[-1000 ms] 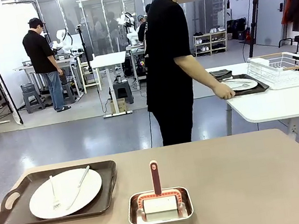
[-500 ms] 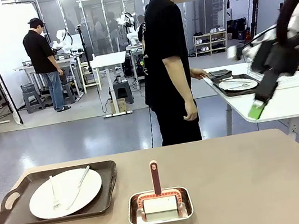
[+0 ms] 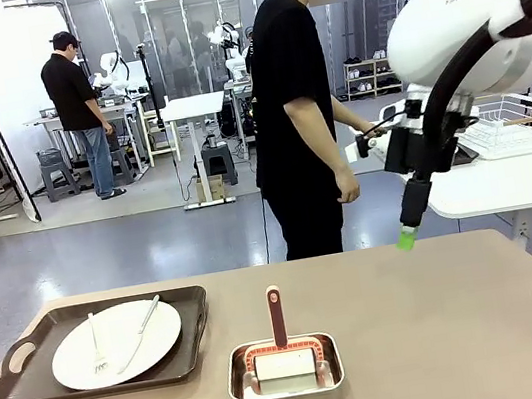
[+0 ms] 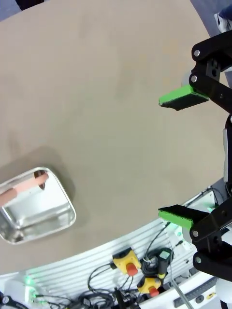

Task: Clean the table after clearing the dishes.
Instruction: When the left (or right) Handle tray is removed, use the left hand (or right hand) to clean the left (or right) side of the table with the Lint Roller.

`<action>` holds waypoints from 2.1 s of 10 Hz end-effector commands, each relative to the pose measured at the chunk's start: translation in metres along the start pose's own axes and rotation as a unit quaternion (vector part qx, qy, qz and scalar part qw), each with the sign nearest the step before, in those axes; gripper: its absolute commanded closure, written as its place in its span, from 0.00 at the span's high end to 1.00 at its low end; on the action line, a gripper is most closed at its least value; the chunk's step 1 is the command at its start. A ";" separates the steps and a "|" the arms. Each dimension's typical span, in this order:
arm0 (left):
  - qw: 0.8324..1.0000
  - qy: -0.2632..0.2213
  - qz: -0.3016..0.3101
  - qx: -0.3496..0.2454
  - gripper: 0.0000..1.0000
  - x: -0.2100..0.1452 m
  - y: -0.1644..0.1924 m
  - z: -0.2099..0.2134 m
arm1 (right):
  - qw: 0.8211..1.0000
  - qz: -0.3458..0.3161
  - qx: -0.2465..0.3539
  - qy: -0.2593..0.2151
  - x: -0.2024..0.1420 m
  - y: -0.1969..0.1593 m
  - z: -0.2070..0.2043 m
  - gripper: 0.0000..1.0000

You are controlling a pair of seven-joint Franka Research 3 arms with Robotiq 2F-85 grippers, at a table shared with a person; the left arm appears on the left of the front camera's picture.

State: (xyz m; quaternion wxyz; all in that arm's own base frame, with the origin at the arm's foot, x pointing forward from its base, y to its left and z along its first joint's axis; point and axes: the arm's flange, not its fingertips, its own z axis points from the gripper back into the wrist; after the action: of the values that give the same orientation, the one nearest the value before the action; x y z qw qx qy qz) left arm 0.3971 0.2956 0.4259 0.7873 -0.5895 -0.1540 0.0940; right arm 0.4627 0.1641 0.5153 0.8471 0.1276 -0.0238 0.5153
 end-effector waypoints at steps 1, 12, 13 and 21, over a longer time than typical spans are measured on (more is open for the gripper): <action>1.000 0.004 -0.005 -0.003 1.00 -0.003 -0.001 0.003 | 0.999 -0.022 -0.032 -0.029 -0.005 0.008 -0.004 1.00; 1.000 0.004 -0.005 -0.003 1.00 -0.003 -0.001 0.003 | 0.990 0.116 -0.033 0.075 0.099 0.023 -0.031 1.00; 1.000 0.004 -0.005 -0.003 1.00 -0.003 -0.001 0.003 | 0.986 0.132 -0.031 0.094 0.119 0.029 -0.042 1.00; 1.000 0.004 -0.005 -0.003 1.00 -0.003 -0.001 0.003 | 0.967 0.230 -0.013 0.113 0.188 0.079 -0.098 1.00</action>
State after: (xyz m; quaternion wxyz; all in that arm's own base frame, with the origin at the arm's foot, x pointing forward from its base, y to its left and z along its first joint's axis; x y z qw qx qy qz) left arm 0.3971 0.2955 0.4259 0.7873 -0.5896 -0.1539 0.0939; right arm 0.4729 0.3797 0.4682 0.7120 0.0334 0.0376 0.7003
